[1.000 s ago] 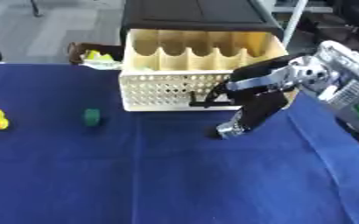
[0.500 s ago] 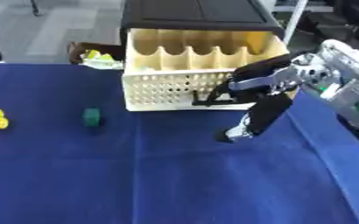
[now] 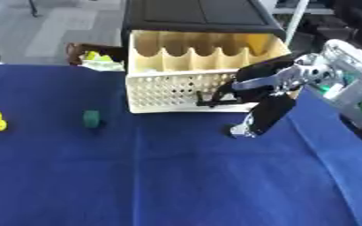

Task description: Pick up objects from table and place into drawer.

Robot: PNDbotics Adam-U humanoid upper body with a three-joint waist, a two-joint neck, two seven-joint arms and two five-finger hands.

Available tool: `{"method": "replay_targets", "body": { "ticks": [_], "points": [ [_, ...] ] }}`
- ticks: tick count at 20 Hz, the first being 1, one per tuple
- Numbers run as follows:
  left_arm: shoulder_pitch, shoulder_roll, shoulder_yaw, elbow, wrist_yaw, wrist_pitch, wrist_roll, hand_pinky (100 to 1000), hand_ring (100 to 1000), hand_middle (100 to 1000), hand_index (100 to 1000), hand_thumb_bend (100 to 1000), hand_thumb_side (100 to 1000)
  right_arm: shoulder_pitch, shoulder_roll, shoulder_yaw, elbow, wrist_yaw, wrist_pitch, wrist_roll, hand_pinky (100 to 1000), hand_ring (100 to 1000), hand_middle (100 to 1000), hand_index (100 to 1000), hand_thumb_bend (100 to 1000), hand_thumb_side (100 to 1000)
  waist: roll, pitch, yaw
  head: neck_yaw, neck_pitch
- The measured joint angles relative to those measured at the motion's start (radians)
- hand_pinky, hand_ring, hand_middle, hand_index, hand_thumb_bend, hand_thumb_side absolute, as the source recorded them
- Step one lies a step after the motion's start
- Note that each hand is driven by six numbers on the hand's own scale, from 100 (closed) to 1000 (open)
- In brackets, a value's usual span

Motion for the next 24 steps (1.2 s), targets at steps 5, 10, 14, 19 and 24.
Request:
{"method": "replay_targets", "body": {
  "ticks": [5, 10, 14, 19, 24],
  "points": [
    [0.000, 0.000, 0.000, 0.000, -0.001, 0.001, -0.001, 422, 605, 528, 791, 100, 854, -0.006, 0.001, 0.001, 0.001, -0.003, 0.005, 0.001, 182, 100, 100, 880, 120, 576, 0.000, 0.000, 0.001, -0.001, -0.001],
    [0.000, 0.000, 0.000, 0.000, -0.001, 0.001, -0.001, 422, 606, 528, 791, 100, 854, -0.008, 0.003, 0.001, 0.006, -0.005, 0.014, 0.001, 178, 100, 100, 895, 100, 499, 0.000, 0.000, -0.001, -0.001, -0.001],
    [0.000, 0.000, 0.000, 0.000, -0.003, 0.001, -0.001, 422, 607, 529, 791, 100, 850, -0.011, 0.008, 0.001, 0.007, -0.007, 0.022, 0.002, 182, 100, 100, 896, 100, 484, 0.000, 0.000, -0.002, -0.003, -0.002],
    [0.000, 0.000, 0.000, 0.000, -0.003, 0.001, -0.001, 422, 607, 529, 791, 100, 853, -0.015, 0.009, 0.001, 0.011, -0.006, 0.023, 0.002, 193, 100, 100, 892, 100, 477, 0.000, 0.000, -0.003, -0.003, -0.002],
    [0.000, 0.000, 0.000, 0.000, -0.004, 0.001, -0.001, 422, 608, 529, 791, 100, 852, -0.015, 0.009, -0.003, 0.008, -0.001, 0.027, 0.002, 203, 100, 100, 890, 100, 473, 0.000, 0.000, -0.005, -0.002, -0.002]
  ]
}}
